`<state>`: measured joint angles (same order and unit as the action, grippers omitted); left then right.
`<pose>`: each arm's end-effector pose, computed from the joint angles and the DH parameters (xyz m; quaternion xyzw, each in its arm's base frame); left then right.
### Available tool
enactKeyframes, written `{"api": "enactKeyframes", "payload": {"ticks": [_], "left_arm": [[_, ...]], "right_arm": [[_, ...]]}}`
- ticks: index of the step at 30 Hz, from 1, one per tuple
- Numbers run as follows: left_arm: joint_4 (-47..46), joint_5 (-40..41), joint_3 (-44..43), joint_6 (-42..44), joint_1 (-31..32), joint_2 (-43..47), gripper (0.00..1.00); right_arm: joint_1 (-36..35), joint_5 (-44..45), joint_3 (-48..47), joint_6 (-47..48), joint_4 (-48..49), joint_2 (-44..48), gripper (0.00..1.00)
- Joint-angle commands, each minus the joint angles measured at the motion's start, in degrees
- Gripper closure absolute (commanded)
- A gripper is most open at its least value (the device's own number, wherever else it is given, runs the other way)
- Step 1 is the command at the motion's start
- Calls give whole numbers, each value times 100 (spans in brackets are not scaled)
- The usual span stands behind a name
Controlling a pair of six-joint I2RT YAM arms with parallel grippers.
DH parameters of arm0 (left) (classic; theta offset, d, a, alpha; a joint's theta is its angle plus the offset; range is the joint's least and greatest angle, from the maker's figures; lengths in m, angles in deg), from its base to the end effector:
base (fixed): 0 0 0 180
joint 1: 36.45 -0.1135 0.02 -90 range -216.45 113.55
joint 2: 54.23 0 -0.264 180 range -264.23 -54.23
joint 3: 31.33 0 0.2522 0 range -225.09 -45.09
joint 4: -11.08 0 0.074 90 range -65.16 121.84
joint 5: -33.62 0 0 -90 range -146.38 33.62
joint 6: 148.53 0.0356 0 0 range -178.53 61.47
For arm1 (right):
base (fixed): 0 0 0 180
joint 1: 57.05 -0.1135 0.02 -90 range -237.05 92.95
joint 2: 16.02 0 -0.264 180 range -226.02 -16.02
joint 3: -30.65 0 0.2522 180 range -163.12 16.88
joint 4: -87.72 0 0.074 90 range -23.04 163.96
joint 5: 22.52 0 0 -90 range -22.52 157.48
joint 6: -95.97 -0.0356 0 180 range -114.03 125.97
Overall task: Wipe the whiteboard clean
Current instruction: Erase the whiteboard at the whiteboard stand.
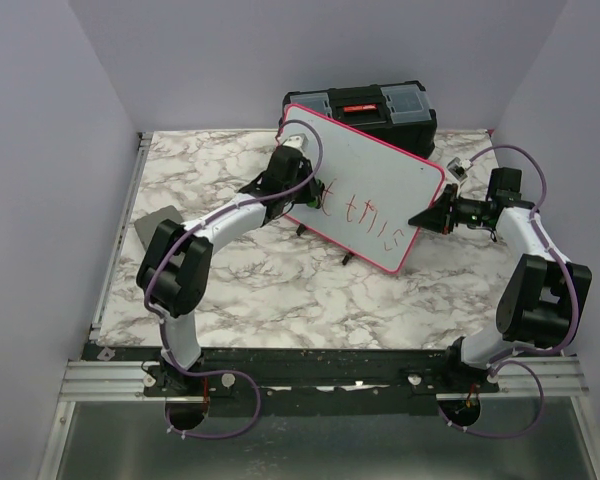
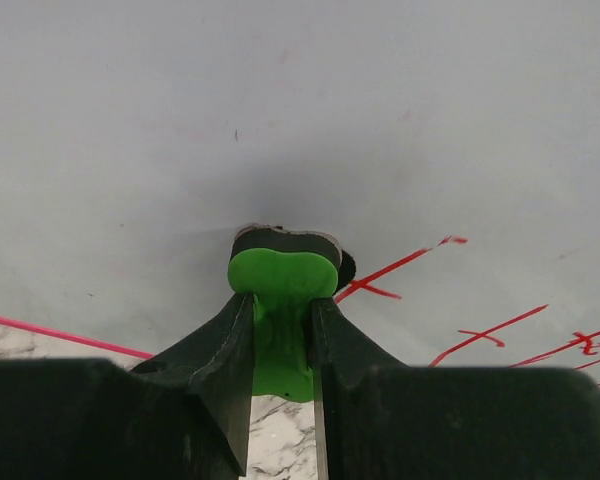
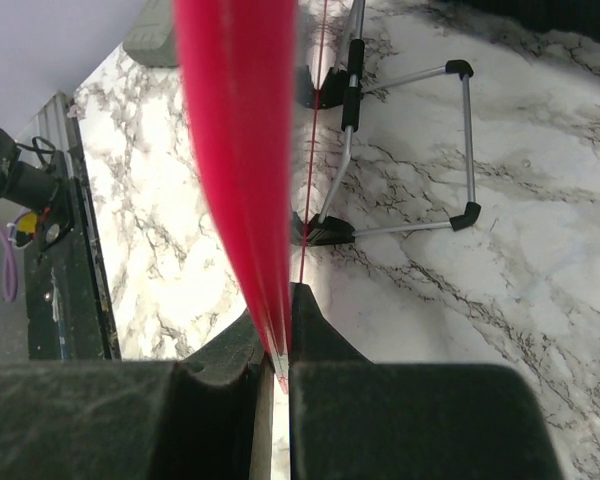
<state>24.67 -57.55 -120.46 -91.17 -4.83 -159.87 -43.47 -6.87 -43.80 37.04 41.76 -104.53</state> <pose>0.3639 -0.2249 0.2411 -0.0026 0.8664 -0.2730 0.4181 0.2992 -0.0370 0.2437 -0.2715 0.7370 0.4617 0.4124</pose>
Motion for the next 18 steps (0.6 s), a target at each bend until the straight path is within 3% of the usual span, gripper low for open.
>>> {"api": "enactKeyframes", "payload": {"ticks": [1,10,18], "left_arm": [[7,-133,-834,4,-103,-247,100],[-327,-429,-420,6,218,-367,100],[-1121,-452,909,-215,544,-41,100]], "right_arm": [[-44,-414,-159,96,-137,-4,99],[-38,-397,-169,131,-170,-69,99],[-40,-414,-185,157,-213,-95,99]]}}
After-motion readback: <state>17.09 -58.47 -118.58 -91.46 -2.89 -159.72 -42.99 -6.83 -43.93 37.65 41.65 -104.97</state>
